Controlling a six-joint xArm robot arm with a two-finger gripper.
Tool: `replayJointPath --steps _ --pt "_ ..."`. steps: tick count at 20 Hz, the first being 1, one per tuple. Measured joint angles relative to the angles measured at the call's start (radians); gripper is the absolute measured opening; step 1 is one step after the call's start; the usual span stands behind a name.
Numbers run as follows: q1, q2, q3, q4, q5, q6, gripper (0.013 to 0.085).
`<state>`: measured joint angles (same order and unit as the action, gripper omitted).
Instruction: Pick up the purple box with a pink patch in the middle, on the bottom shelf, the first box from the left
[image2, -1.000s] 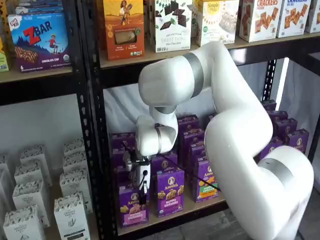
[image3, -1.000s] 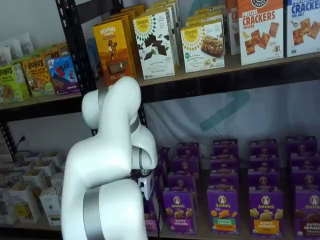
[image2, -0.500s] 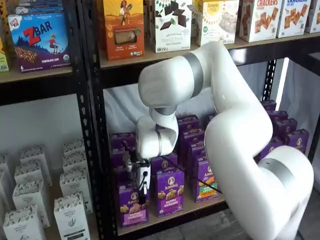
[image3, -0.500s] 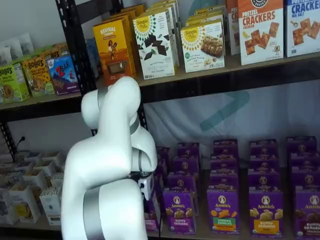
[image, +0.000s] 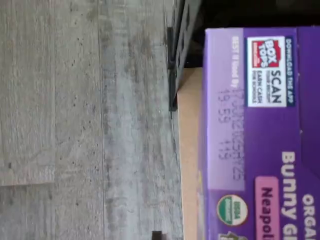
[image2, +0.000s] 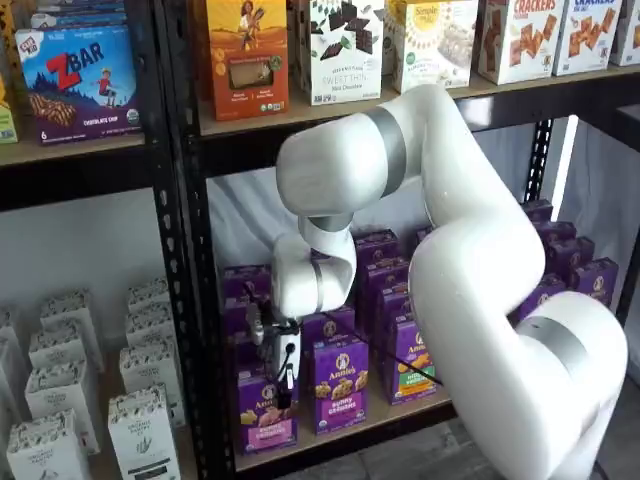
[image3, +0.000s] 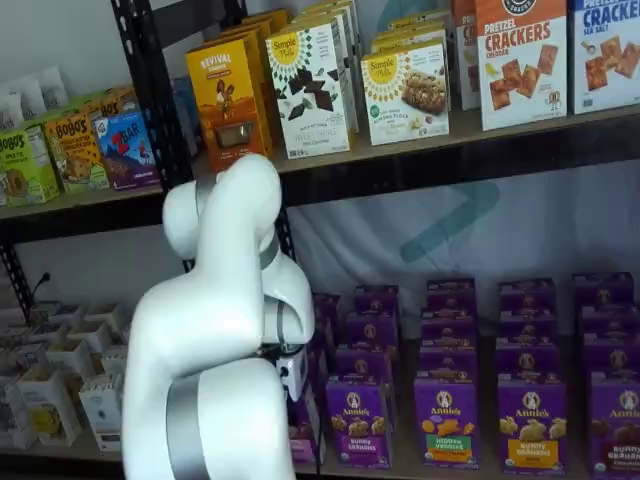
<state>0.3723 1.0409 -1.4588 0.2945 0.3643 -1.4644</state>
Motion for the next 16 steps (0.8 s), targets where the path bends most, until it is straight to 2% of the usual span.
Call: replayJointPath --steps 3,4,5,6,7,15,16 --pt "0.001 0.005 -0.005 0.0 -0.002 0.001 0.053" --pt "0.001 0.006 -0.006 -0.002 -0.002 0.003 0.053" --pt "0.001 0.007 -0.008 -0.003 -0.001 0.004 0.049" --pt "0.001 0.008 -0.009 -0.003 -0.002 0.005 0.049" --pt "0.002 0.009 -0.01 -0.003 -0.003 0.004 0.045" --pt "0.004 0.018 -0.019 -0.003 -0.006 0.007 0.045" --pt "0.004 0.019 -0.02 -0.003 -0.005 0.007 0.041"
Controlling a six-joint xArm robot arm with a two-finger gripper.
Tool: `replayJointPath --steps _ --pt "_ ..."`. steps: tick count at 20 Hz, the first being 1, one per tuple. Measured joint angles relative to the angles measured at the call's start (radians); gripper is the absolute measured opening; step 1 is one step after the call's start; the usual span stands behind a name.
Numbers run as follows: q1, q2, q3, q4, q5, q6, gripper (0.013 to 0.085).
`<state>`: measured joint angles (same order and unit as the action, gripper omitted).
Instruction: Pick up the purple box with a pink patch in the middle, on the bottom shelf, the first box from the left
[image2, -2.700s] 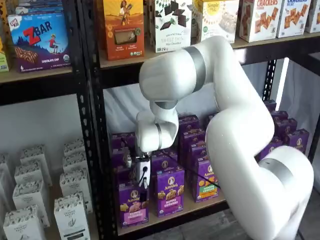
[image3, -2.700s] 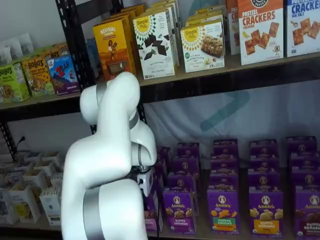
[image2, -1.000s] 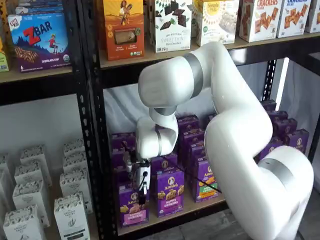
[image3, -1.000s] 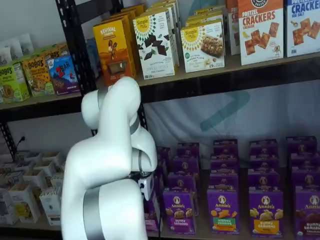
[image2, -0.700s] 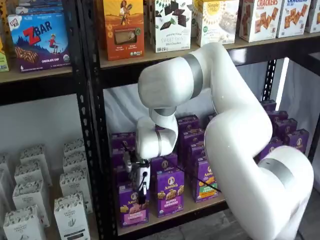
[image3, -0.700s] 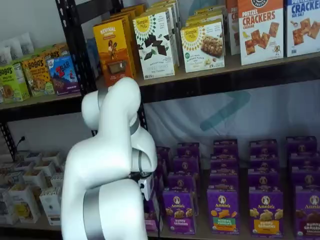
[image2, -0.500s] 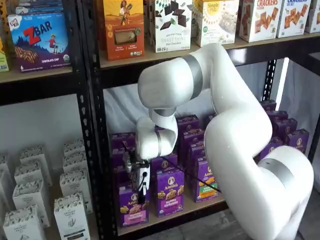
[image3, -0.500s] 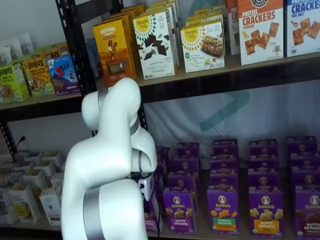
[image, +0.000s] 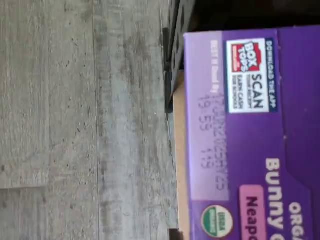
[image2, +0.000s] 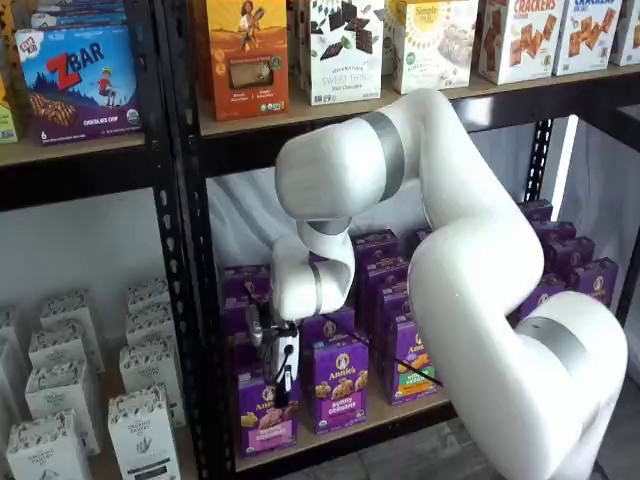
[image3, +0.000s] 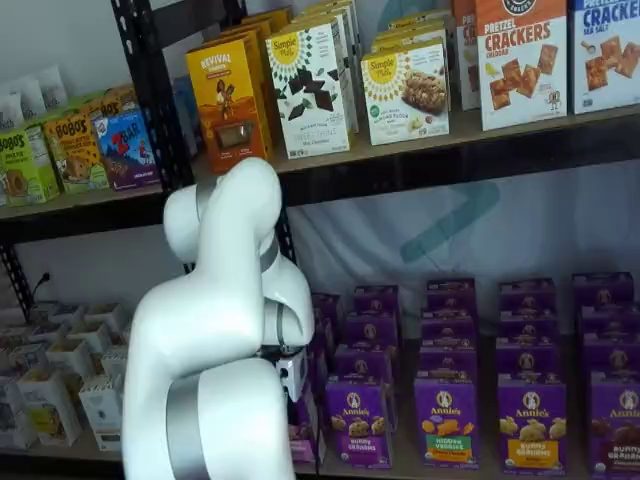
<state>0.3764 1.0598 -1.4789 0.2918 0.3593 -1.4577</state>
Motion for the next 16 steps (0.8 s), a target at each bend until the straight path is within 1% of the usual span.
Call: replayJointPath --steps 1,2,3,11,16 --pt "0.0 0.001 -0.001 0.001 0.001 0.0 0.037" --pt "0.0 0.001 -0.002 0.0 0.002 0.0 0.037" --pt "0.0 0.001 -0.002 0.0 0.003 0.0 0.033" --pt "-0.003 -0.011 0.014 0.001 -0.002 -0.003 0.033" --pt "-0.006 -0.041 0.055 -0.014 -0.004 0.006 0.033"
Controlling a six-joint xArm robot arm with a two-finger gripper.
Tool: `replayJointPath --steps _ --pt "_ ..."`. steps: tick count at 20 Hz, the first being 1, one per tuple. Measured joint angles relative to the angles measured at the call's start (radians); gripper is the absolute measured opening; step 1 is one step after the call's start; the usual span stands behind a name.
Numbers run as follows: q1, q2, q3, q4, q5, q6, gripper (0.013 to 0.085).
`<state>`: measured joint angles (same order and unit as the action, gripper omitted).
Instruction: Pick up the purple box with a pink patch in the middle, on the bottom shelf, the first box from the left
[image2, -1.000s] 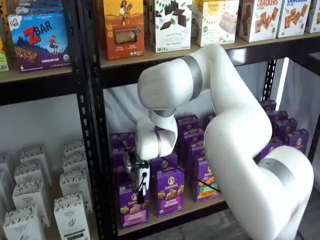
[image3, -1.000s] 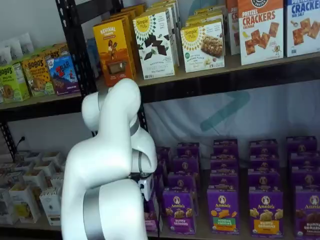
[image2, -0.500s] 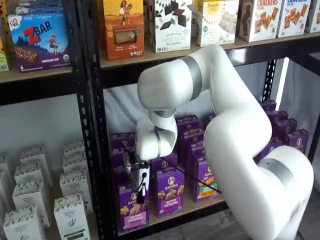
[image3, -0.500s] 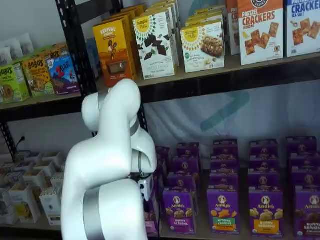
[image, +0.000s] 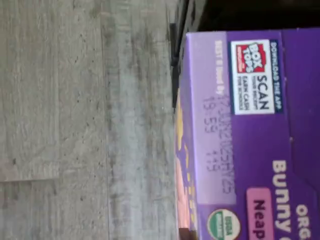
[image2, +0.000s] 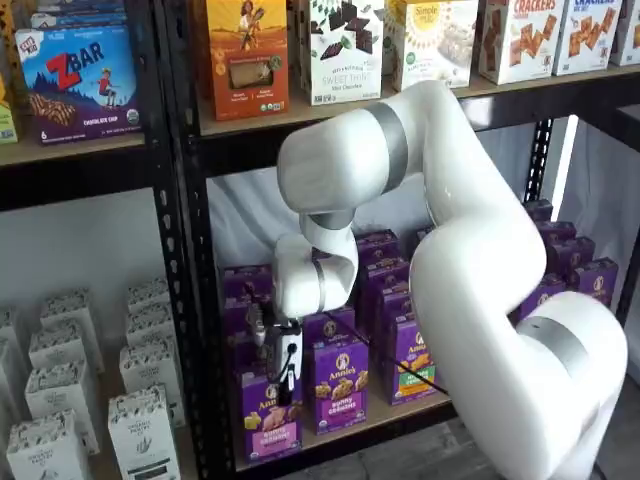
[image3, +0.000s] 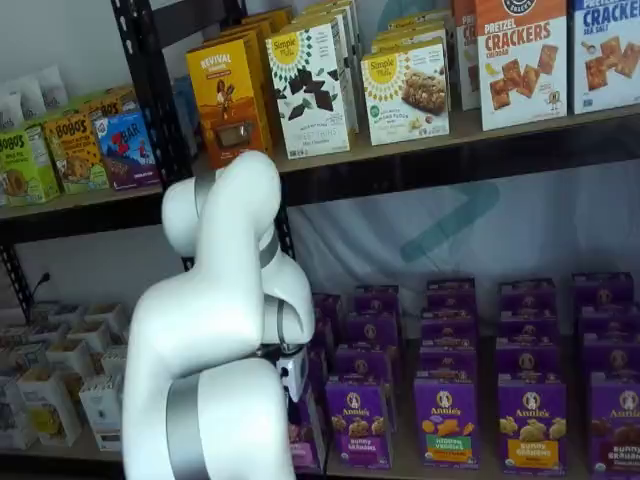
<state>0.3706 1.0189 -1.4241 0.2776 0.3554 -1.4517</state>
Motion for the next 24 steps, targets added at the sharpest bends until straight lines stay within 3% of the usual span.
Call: replayJointPath --steps 14,16,19,22,24 --pt "0.018 -0.159 0.212 0.054 -0.067 -0.039 0.033" --pt "0.019 -0.191 0.249 0.044 -0.075 -0.029 0.033" --pt "0.018 -0.249 0.319 -0.02 -0.08 0.029 0.033" --pt "0.022 -0.3 0.373 -0.001 -0.084 0.014 0.033" --pt "0.02 -0.32 0.392 -0.024 -0.077 0.035 0.033"
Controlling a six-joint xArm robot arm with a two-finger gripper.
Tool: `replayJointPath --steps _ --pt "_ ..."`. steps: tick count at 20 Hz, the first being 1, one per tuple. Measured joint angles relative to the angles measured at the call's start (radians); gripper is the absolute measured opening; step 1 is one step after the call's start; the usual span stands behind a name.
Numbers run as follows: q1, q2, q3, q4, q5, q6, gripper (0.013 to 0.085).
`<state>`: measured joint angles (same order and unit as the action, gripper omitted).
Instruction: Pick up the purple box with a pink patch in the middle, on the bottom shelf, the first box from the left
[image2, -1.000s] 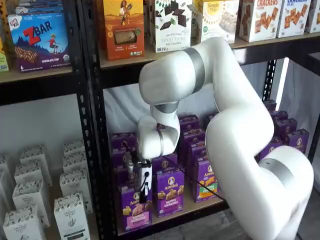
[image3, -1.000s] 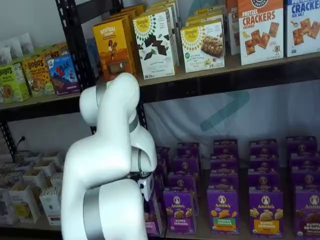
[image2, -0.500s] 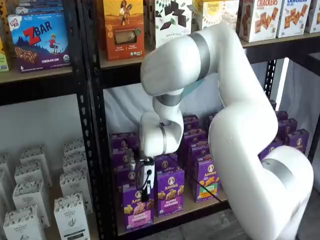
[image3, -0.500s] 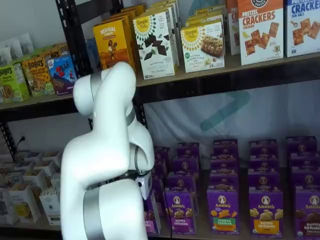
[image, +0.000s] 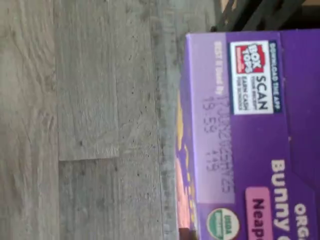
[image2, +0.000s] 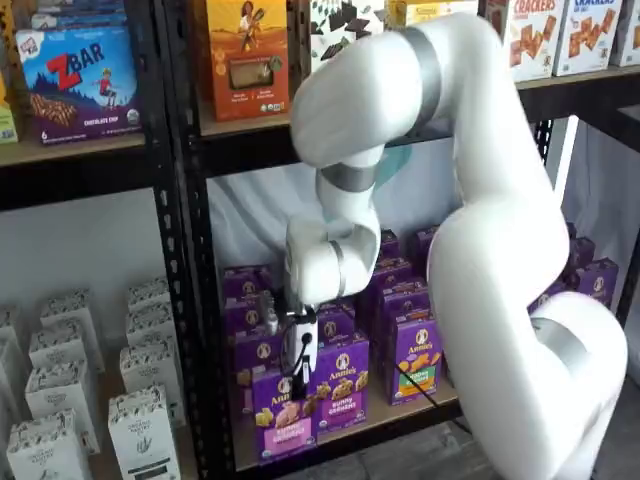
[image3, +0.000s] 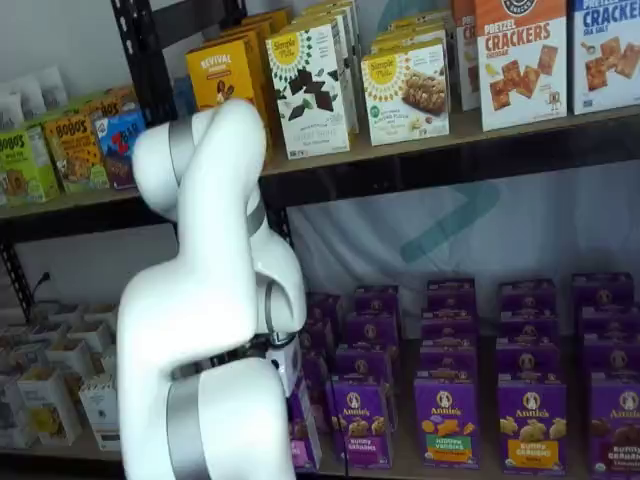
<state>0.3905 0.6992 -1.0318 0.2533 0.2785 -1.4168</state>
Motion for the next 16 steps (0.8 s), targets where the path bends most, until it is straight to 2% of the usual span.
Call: replayJointPath --steps 2,3,7,10,14,16 --pt "-0.004 -0.046 0.048 -0.059 0.001 0.053 0.033" --pt "-0.004 -0.073 0.072 -0.06 0.006 0.054 0.033" --pt "0.002 -0.172 0.161 -0.007 0.033 0.01 0.033" --pt "0.001 -0.23 0.211 0.012 0.043 -0.008 0.033" --pt "-0.006 -0.285 0.252 0.019 0.06 -0.02 0.033" --pt "-0.011 -0.306 0.267 0.006 0.068 -0.012 0.033"
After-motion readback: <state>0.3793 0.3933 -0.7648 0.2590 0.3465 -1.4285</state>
